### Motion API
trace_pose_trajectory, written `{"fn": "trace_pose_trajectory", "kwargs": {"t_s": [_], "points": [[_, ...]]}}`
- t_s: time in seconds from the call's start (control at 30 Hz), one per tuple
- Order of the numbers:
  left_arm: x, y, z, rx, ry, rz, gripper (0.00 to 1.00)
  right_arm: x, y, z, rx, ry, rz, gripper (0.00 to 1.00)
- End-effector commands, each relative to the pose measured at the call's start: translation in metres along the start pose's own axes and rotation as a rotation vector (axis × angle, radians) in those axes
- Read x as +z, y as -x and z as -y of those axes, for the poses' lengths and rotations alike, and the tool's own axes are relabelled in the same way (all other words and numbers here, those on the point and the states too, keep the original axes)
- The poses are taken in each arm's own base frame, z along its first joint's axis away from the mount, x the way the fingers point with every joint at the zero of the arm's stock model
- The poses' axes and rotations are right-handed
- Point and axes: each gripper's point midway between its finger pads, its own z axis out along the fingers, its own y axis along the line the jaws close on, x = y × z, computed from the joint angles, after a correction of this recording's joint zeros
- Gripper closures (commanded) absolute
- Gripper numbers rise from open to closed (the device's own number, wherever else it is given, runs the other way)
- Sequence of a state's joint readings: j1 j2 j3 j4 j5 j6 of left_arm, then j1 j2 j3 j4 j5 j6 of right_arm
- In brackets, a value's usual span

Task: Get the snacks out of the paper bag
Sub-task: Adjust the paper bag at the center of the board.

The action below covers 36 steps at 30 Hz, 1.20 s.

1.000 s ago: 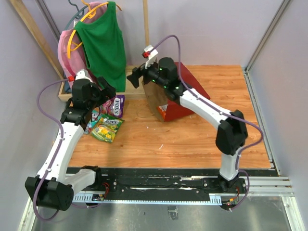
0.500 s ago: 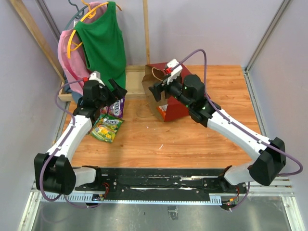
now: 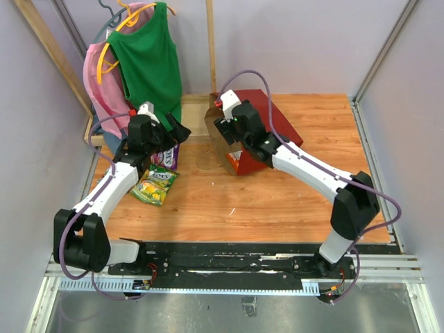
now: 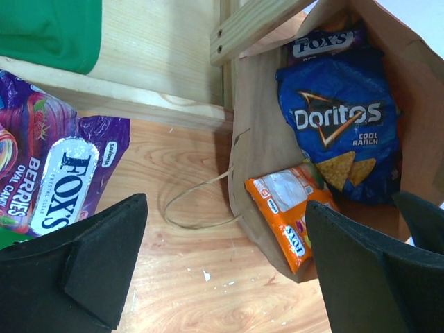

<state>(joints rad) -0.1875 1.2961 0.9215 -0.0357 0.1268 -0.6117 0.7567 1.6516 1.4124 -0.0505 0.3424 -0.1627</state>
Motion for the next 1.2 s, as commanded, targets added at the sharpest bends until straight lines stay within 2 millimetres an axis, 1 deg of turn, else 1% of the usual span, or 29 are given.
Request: {"fn": "trace_pose_trajectory", "kwargs": {"t_s": [0.0, 0.1, 0.23, 0.27, 0.33, 0.43, 0.53, 0.6, 0.73, 0.8, 0.83, 0.87, 0.97, 1.03, 1.17], "points": [[0.004, 0.0, 0.004, 0.003, -0.023, 0.011, 0.01, 0.017, -0.002, 0.017, -0.092, -0.122, -0.075, 0.26], [0.004, -0.001, 0.002, 0.006, -0.013, 0.01, 0.01, 0.03, -0.004, 0.025, -0.127, -0.195, -0.108, 0.3], [0.004, -0.001, 0.0, 0.008, -0.006, 0.012, 0.01, 0.034, -0.001, 0.032, -0.192, -0.299, -0.121, 0.44], [0.005, -0.002, 0.0, 0.008, -0.005, 0.009, 0.01, 0.034, 0.002, 0.033, -0.211, -0.333, -0.116, 0.49], [0.006, -0.003, -0.001, 0.006, -0.005, 0.003, 0.01, 0.033, 0.0, 0.035, -0.254, -0.37, -0.129, 0.61], [0.01, -0.007, -0.001, 0.001, -0.012, -0.01, 0.01, 0.032, -0.004, 0.036, -0.27, -0.377, -0.142, 0.8], [0.016, -0.016, 0.004, 0.004, -0.045, -0.042, 0.02, 0.029, -0.009, 0.039, -0.272, -0.376, -0.147, 0.97], [0.021, -0.022, 0.008, 0.01, -0.063, -0.066, 0.03, 0.028, -0.014, 0.042, -0.266, -0.37, -0.151, 0.99], [0.03, -0.034, 0.021, 0.023, -0.088, -0.096, 0.05, 0.026, -0.029, 0.054, -0.229, -0.341, -0.165, 0.99], [0.035, -0.037, 0.029, 0.026, -0.101, -0.104, 0.05, 0.026, -0.039, 0.06, -0.157, -0.305, -0.167, 0.99], [0.039, -0.041, 0.032, 0.026, -0.105, -0.113, 0.05, 0.027, -0.047, 0.064, -0.12, -0.284, -0.173, 0.99], [0.042, -0.044, 0.035, 0.026, -0.11, -0.118, 0.05, 0.026, -0.051, 0.07, -0.094, -0.283, -0.173, 0.99], [0.054, -0.058, 0.045, 0.024, -0.126, -0.153, 0.05, 0.024, -0.058, 0.088, -0.079, -0.311, -0.187, 0.99], [0.063, -0.069, 0.053, 0.028, -0.138, -0.182, 0.07, 0.025, -0.064, 0.097, -0.069, -0.312, -0.203, 0.99], [0.076, -0.088, 0.076, 0.048, -0.171, -0.224, 0.09, 0.027, -0.081, 0.115, 0.01, -0.287, -0.217, 0.99]]}}
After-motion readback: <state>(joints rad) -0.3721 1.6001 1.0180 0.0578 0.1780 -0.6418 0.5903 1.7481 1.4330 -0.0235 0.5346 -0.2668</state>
